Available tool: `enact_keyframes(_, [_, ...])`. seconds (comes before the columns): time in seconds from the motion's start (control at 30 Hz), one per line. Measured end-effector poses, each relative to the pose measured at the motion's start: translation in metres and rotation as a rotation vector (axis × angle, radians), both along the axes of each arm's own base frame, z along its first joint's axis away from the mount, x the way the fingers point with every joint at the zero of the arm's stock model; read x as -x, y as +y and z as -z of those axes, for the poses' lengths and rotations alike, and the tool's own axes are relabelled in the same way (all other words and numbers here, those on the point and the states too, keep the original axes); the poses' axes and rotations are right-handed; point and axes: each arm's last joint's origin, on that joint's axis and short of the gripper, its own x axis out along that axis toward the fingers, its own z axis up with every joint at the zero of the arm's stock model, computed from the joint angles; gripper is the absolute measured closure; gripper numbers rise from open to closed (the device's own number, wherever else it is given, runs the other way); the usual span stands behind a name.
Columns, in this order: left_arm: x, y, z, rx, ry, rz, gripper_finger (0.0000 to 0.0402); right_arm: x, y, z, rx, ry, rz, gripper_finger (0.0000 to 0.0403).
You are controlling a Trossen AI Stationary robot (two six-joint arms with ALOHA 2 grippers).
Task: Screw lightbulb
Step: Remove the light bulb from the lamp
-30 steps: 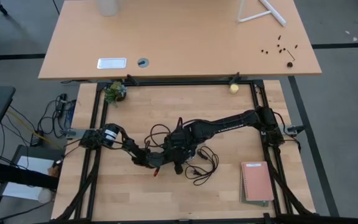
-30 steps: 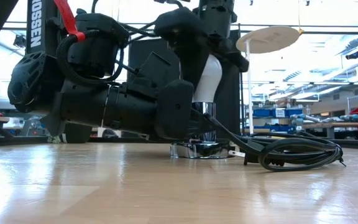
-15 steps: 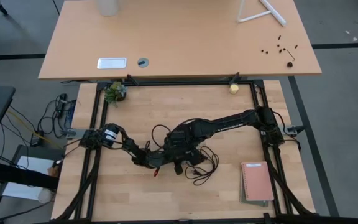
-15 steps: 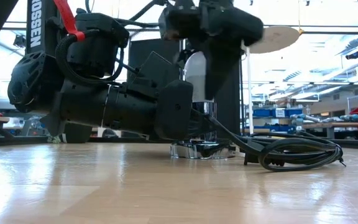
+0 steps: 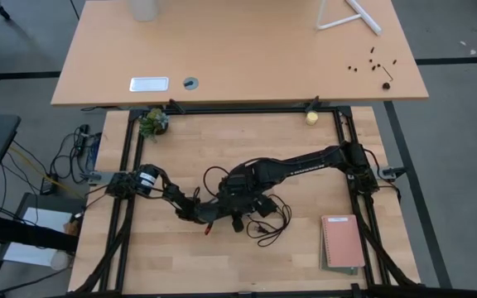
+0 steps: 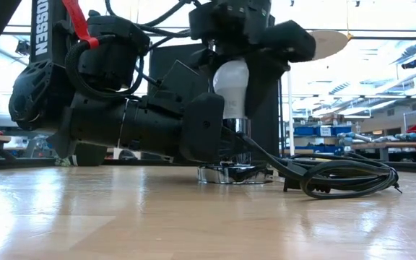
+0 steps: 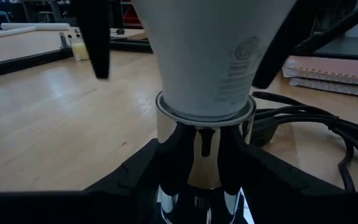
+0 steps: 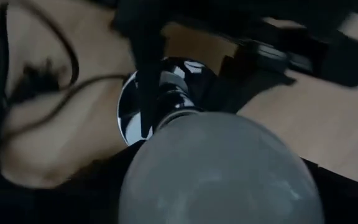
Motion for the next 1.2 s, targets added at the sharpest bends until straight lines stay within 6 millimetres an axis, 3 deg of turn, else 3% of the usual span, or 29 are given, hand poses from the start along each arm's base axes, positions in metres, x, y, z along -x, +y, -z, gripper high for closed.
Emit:
enact_keyframes(0.33, [0.0,-0.001,0.0,-0.001,0.001,0.003,0.0208,-0.002,0.005,-0.021,-0.171,-0.032,0.636,0.0012])
enact_keyframes(0.63, [0.0,-0.001,0.0,-0.001,0.0,0.004,0.0208,-0.001,0.003,-0.022,-0.271,-0.058,1.306,0.0017])
enact_keyframes(0.83, [0.0,-0.002,0.0,-0.002,0.0,0.006,0.0208,-0.001,0.004,-0.022,-0.28,-0.084,1.476,0.0018])
enact_keyframes(1.2, [0.0,-0.002,0.0,-0.002,-0.002,0.012,0.0208,0.003,0.011,-0.014,-0.227,-0.124,1.514,0.0024])
